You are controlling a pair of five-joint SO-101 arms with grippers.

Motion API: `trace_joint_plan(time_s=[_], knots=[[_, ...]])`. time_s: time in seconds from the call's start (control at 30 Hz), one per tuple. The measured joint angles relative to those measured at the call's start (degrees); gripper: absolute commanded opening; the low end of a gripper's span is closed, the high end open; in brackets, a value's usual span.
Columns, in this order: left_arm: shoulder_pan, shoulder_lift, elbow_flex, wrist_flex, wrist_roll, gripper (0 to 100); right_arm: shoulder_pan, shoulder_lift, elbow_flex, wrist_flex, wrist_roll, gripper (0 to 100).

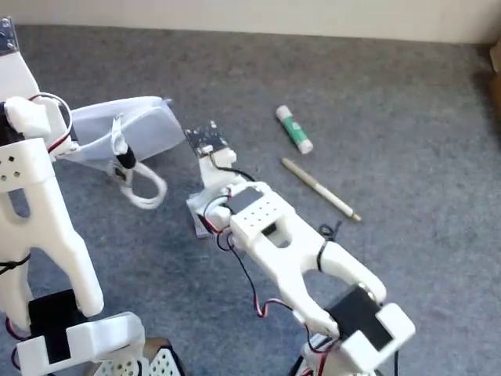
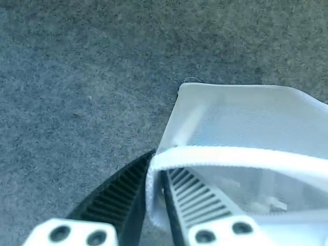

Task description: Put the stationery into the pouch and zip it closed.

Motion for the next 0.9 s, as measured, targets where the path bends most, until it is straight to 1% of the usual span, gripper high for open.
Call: trace_joint_plan(time_s=[0.1,0.3,0.63,0.7,0.83,0.9], knots=[[0.0,0.0,0.0,0.0,0.0,1,-0.7,3.6,-4.4,0.53,0.0,17.0],[0.0,0.0,0.0,0.0,0.0,1,-1.93,10.9,-12.92,5.8,0.0,17.0],[0.0,0.0,0.26,-0.26,0.0,1,-2.11,21.54,-19.6,6.33,0.0,16.8],[0.0,0.0,1.41,-1.49,0.0,1,-2.11,23.21,-21.01,6.33,0.0,13.5],[0.0,-0.18,2.46,-2.9,-0.09,1,-2.02,24.97,-22.59,6.51,0.97,0.6],[0.0,-0.18,2.64,-3.16,-0.09,1,-1.76,25.14,-22.68,6.51,3.78,0.7]])
